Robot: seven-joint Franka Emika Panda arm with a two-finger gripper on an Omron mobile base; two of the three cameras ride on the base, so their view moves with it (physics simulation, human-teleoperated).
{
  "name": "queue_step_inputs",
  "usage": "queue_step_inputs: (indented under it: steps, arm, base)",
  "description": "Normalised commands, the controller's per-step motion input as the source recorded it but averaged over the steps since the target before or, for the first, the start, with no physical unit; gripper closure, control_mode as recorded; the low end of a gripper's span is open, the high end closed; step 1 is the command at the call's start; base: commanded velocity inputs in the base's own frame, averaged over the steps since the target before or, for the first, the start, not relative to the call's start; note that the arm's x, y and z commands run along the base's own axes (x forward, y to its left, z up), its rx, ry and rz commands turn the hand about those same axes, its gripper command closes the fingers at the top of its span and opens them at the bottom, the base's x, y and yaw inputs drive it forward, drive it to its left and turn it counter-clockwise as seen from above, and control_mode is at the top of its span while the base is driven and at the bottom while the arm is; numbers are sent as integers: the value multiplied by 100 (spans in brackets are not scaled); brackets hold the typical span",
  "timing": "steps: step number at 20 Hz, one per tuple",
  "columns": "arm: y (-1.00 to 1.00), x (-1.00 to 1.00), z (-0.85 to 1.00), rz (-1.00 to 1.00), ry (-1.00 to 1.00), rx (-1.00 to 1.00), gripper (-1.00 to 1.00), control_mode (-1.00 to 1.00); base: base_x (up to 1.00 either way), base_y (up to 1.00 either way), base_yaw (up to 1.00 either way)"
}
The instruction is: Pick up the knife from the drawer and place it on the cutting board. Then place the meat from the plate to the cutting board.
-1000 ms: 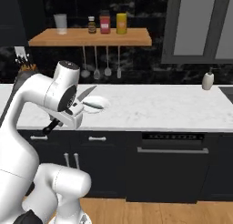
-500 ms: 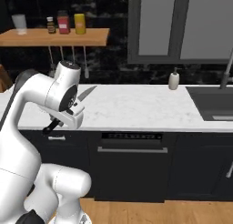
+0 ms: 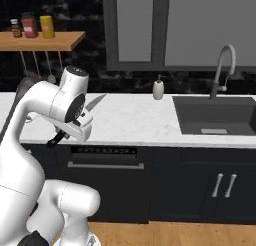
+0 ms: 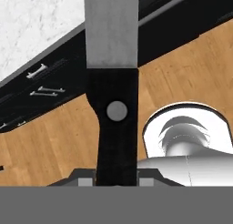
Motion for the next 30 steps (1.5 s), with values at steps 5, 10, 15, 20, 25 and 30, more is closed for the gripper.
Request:
queue_step_inputs:
  steps: [5, 10, 15, 20, 25, 30]
  arm:
    - [0, 0, 0, 0, 0, 0, 100, 100]
    - [0, 0, 0, 0, 0, 0, 100, 100]
    - [0, 0, 0, 0, 0, 0, 100, 100]
    - [0, 0, 0, 0, 0, 0, 100, 100]
    - [0, 0, 0, 0, 0, 0, 100, 100]
    - [0, 0, 0, 0, 0, 0, 100, 100]
  base:
    - [41, -72, 16]
    - [11, -80, 20]
    - [7, -84, 12]
    - [9, -90, 7]
    - [8, -92, 7]
    - [26, -86, 8]
